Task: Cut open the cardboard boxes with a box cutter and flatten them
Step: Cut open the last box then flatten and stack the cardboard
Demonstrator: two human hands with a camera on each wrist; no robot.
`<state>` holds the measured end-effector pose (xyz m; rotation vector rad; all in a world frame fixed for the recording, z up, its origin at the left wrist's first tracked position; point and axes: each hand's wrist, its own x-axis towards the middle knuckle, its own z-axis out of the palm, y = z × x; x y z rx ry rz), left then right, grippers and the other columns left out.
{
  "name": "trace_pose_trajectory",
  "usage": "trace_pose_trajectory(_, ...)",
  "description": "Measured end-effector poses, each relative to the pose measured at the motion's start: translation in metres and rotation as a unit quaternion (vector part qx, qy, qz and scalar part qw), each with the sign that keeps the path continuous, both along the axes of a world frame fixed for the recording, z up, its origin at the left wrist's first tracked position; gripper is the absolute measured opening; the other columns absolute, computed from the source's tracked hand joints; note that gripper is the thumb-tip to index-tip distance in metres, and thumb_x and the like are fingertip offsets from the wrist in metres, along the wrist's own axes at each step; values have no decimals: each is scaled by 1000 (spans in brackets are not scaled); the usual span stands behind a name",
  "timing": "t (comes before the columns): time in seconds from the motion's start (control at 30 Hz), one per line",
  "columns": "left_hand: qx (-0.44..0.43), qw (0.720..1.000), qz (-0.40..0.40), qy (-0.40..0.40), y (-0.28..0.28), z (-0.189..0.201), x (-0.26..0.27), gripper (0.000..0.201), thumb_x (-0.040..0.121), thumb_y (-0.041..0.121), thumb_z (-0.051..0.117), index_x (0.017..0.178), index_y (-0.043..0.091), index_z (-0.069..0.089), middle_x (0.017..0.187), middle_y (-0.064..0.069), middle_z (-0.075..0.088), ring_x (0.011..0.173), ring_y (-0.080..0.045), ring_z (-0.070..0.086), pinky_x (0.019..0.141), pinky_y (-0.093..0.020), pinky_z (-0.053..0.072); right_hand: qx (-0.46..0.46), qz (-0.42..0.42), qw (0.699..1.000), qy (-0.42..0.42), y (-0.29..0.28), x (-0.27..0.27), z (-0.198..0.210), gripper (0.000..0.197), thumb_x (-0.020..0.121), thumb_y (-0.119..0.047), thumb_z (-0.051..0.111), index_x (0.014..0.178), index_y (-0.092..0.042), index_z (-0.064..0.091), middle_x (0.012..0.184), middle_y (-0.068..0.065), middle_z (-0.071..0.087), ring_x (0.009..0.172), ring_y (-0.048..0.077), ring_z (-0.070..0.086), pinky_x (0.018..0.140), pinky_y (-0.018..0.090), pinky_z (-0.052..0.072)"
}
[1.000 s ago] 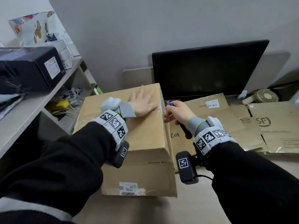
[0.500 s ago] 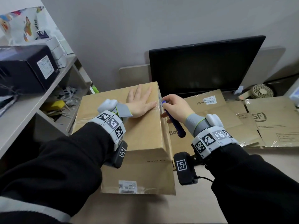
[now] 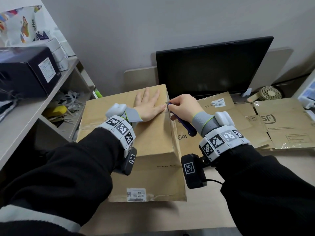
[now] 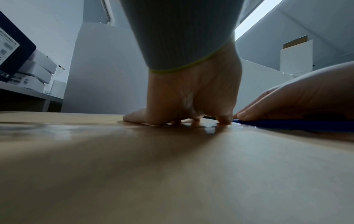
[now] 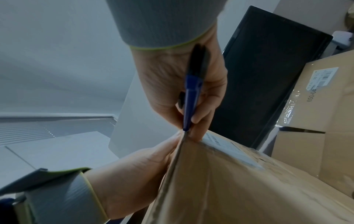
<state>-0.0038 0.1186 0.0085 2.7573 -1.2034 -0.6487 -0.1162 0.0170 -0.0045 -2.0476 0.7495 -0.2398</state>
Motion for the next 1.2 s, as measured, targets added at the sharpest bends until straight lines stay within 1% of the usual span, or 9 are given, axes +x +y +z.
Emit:
trace_pose_trajectory(0.1, -2, 1000, -5, -7, -3, 2, 1, 67, 98, 56, 29, 152, 37, -6, 159, -1, -22, 145, -30, -18, 114, -52, -3, 1, 9, 1000, 1, -1, -4, 2, 24, 91, -15, 48, 98, -14, 71, 85, 3, 71, 69, 13, 72, 56, 25, 54)
trace_pose_trajectory(0.23, 9, 1000, -22, -11, -10, -1, 9, 69, 97, 58, 29, 152, 33, -5, 159, -10, -17, 145, -36, -17, 117, -45, -6, 19, -10, 1000, -17, -1, -9, 2, 20, 91, -14, 47, 86, -19, 66, 79, 2, 68, 65, 11, 71, 50, 21, 51)
trace_pose_trajectory(0.33, 22, 999, -25, -6, -15, 2, 11, 70, 96, 58, 30, 152, 34, -4, 159, -8, -16, 145, -38, -13, 117, -47, -1, 26, -14, 999, -16, 0, -7, 1, 22, 92, -14, 45, 84, -18, 65, 80, 5, 68, 66, 14, 72, 50, 22, 50)
trace_pose_trajectory(0.5, 40, 999, -37, 5, -15, 8, 16, 71, 96, 56, 35, 152, 35, -4, 160, -7, -15, 145, -38, -12, 118, -51, 2, 32, -25, 999, -4, 1, -4, 0, 25, 92, -16, 44, 93, -18, 68, 84, 8, 73, 70, 24, 73, 56, 29, 53)
trace_pose_trajectory(0.63, 42, 998, -45, 6, -15, 7, 17, 71, 96, 54, 37, 152, 36, -3, 160, -7, -15, 145, -37, -12, 118, -51, 2, 11, -18, 1000, 3, 3, -5, 1, 22, 93, -16, 45, 89, -20, 66, 82, 4, 72, 67, 16, 73, 52, 24, 51)
trace_pose_trajectory(0.83, 46, 998, -50, -5, -15, 4, 20, 71, 96, 55, 36, 151, 37, -4, 160, -7, -14, 145, -37, -12, 118, -50, 2, 48, 5, 999, 12, 3, -8, 1, 23, 94, -15, 48, 104, -14, 69, 90, 1, 70, 68, 9, 72, 50, 20, 51)
trace_pose_trajectory(0.97, 51, 997, -51, -16, -17, 3, 20, 70, 96, 56, 35, 151, 37, -4, 160, -6, -14, 146, -37, -10, 118, -48, 2, 58, 24, 998, 14, 4, -17, -4, 23, 93, -15, 50, 105, -19, 69, 89, 3, 70, 69, 9, 70, 56, 26, 52)
trace_pose_trajectory(1.1, 54, 997, -59, -24, -18, 3, 21, 70, 97, 56, 34, 152, 36, -4, 160, -7, -13, 146, -38, -9, 117, -47, 1, 56, 33, 998, 16, 4, -24, -6, 29, 90, -18, 53, 115, -25, 67, 92, 12, 73, 72, 19, 65, 72, 41, 58)
trace_pose_trajectory(1.2, 52, 996, -62, -25, -19, 3, 20, 70, 97, 55, 34, 152, 35, -3, 160, -8, -13, 146, -38, -8, 117, -48, 1, 59, 32, 998, 6, 5, -28, -4, 26, 91, -16, 53, 112, -21, 68, 93, 12, 73, 68, 16, 63, 72, 40, 57)
